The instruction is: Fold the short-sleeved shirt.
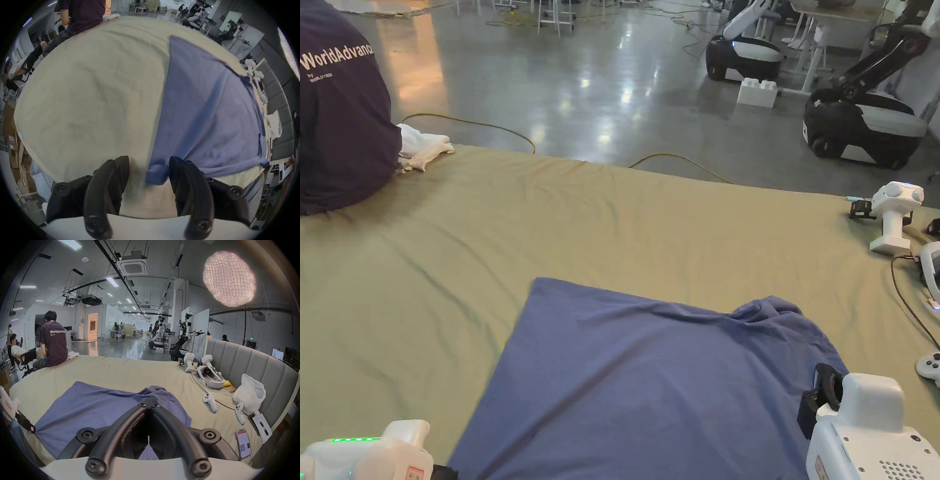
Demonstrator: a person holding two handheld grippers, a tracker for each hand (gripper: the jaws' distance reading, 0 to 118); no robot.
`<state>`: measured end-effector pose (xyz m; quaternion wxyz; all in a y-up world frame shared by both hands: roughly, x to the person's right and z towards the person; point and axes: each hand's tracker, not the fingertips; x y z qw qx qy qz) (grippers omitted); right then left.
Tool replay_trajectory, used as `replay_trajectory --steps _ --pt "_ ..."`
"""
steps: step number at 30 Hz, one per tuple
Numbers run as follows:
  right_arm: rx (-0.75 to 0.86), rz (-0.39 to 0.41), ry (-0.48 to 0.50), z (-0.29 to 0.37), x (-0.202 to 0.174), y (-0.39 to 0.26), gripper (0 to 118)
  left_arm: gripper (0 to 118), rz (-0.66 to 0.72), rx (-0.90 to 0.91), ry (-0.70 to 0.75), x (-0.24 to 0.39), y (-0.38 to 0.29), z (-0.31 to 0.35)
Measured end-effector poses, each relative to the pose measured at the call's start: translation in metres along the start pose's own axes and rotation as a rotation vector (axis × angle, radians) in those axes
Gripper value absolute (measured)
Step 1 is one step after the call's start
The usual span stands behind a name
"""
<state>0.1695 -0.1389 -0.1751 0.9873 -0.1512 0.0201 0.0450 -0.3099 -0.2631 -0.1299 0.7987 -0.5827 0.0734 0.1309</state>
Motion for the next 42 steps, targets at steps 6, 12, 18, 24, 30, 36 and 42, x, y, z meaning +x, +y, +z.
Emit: replay_trajectory --steps 6,12,18,24,30,36,42 --pt "-0.031 0.003 0.001 0.004 0.002 -0.011 0 46 -0.112 0.043 0.088 0.020 -0.006 0.000" --pt "-0.062 -0.006 -0.015 0.013 0.014 -0.019 0 8 -0.110 0.034 0.028 0.027 -0.004 -0.003" --pt "-0.247 0.075 -0.076 0.022 0.049 -0.023 5 8 -0.076 0.057 -0.034 0.011 -0.003 0.015" --pt "-0.561 0.060 -0.065 0.024 0.094 -0.046 63 8 -0.074 0.087 -0.049 0.010 -0.002 0.026" --pt "-0.820 0.075 -0.030 0.025 0.108 -0.100 63 8 -0.078 0.099 -0.052 0.011 -0.002 0.030" --pt "-0.932 0.029 -0.015 0.014 0.110 -0.139 61 8 -0.081 0.091 -0.043 0.012 -0.002 0.027" --pt "-0.896 -0.024 0.038 0.007 0.117 -0.133 16 8 -0.084 0.079 -0.038 0.013 -0.002 0.024"
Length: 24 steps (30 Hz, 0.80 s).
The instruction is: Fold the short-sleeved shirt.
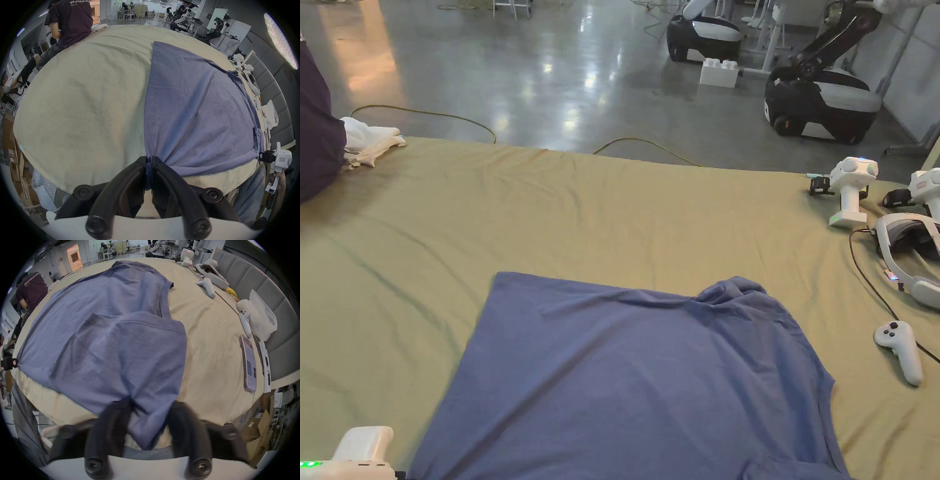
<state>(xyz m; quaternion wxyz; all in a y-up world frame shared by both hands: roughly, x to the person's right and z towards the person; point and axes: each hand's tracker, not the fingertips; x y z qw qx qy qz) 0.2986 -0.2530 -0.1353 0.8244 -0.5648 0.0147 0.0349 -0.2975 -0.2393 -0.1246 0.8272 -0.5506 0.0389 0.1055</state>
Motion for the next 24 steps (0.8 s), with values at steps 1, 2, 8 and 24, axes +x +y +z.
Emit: replay_trajectory --steps 1,2,8,24 --pt "-0.003 0.003 -0.018 0.002 -0.001 0.002 12 8 0.002 0.000 -0.002 0.000 0.000 0.000" --pt "-0.014 0.017 -0.012 0.003 -0.001 0.005 10 8 0.003 0.001 -0.003 0.000 0.000 0.000" --pt "0.082 0.061 -0.052 0.037 -0.009 0.016 9 8 -0.005 0.023 -0.005 0.002 0.002 0.010" --pt "0.307 -0.001 -0.062 0.042 -0.015 0.140 9 8 -0.039 0.224 -0.040 0.021 0.118 0.005"
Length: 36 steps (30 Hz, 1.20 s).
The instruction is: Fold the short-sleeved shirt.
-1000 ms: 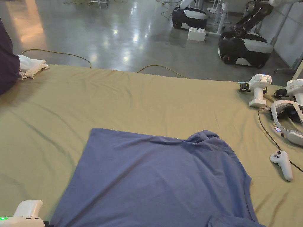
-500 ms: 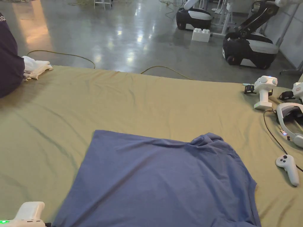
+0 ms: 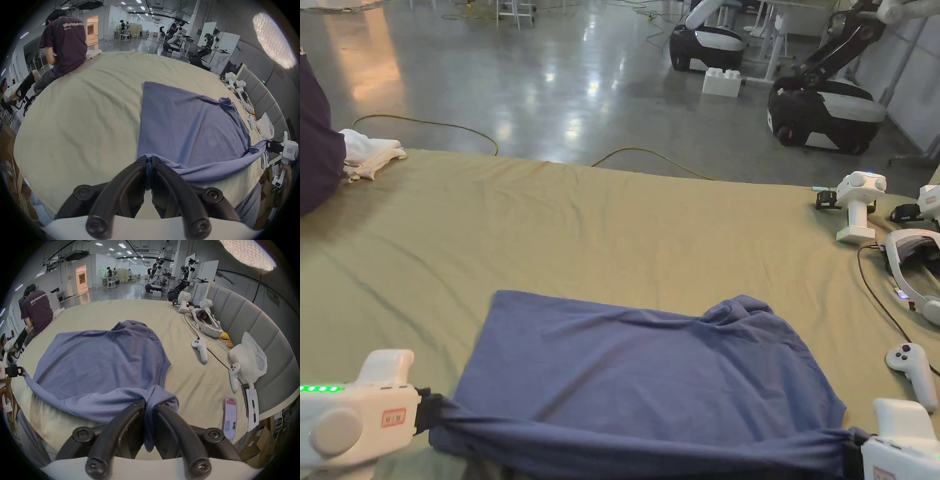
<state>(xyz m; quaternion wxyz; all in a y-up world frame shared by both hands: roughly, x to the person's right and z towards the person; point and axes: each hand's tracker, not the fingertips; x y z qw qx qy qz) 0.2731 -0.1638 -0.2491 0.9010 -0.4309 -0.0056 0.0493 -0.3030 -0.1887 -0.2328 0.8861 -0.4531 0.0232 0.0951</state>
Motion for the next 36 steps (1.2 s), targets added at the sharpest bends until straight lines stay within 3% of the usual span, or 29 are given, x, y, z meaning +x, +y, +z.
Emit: replay_trajectory --steps 15,17,19,21,24,33,36 --pt "-0.096 -0.010 0.013 -0.107 -0.001 0.042 11 8 0.011 -0.118 0.011 -0.004 0.054 -0.086" --pt "-0.107 -0.030 0.007 -0.106 0.000 0.039 17 8 0.011 -0.134 0.012 -0.003 0.052 -0.085" --pt "-0.082 -0.045 -0.008 -0.096 0.000 0.036 29 17 -0.007 -0.122 0.024 0.000 0.049 -0.080" --pt "-0.022 -0.063 -0.019 -0.082 0.000 0.035 51 29 -0.018 -0.094 0.017 0.000 0.048 -0.071" --pt "0.089 -0.083 -0.010 -0.056 -0.004 0.036 60 45 0.003 -0.012 -0.046 0.009 0.047 -0.050" --pt "0.610 -0.100 0.004 0.047 -0.051 0.033 60 45 -0.072 0.391 -0.063 0.057 0.029 0.032" --pt "0.699 -0.110 0.012 0.069 -0.069 0.031 60 45 -0.092 0.539 -0.036 0.072 0.020 0.060"
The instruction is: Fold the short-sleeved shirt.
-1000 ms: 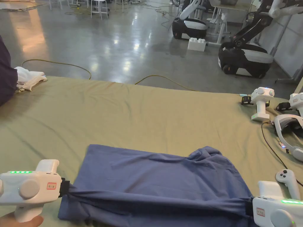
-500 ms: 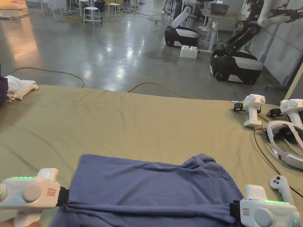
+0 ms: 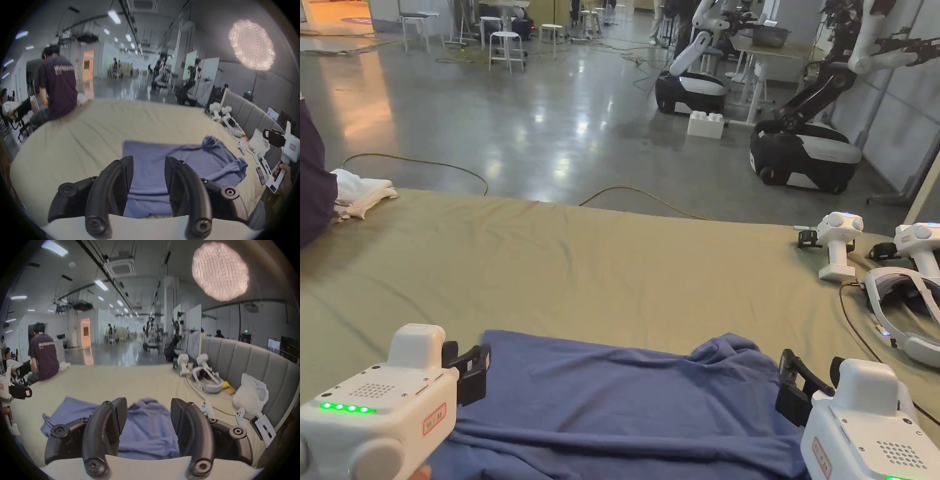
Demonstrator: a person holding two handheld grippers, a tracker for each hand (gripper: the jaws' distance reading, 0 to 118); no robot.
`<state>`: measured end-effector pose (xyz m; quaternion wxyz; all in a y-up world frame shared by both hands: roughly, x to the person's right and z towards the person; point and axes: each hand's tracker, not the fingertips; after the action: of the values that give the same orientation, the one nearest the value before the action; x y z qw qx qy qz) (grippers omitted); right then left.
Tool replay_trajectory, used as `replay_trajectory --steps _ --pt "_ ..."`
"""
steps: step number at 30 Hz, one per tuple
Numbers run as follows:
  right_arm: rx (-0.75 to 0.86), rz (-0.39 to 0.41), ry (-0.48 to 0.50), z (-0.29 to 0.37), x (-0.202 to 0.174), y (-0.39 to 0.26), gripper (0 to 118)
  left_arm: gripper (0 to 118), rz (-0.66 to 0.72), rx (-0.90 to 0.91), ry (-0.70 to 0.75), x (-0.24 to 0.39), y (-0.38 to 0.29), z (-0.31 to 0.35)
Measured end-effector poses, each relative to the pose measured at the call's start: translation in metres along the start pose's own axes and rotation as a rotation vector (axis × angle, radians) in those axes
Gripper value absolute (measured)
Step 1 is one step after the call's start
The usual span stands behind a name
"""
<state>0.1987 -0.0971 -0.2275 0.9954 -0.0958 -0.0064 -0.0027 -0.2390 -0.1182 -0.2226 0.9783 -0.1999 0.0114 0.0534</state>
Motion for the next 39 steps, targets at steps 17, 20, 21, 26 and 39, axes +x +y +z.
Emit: replay_trajectory --steps 17,20,21,26,39 --pt "0.179 0.039 -0.023 0.040 -0.037 0.013 0 0 -0.036 0.220 0.077 0.024 0.007 0.066" --pt "0.165 0.046 -0.015 0.040 -0.036 0.013 0 0 -0.017 0.073 0.101 0.004 -0.005 0.046" --pt "0.150 0.051 -0.011 0.038 -0.036 0.012 0 0 0.007 -0.034 0.065 -0.006 -0.010 0.034" --pt "0.077 0.061 0.002 0.027 -0.035 0.002 0 0 -0.012 -0.373 0.089 -0.039 -0.038 -0.025" --pt "-0.043 0.118 -0.003 0.018 -0.032 -0.027 0 57 0.224 -0.758 0.083 -0.086 -0.088 -0.103"
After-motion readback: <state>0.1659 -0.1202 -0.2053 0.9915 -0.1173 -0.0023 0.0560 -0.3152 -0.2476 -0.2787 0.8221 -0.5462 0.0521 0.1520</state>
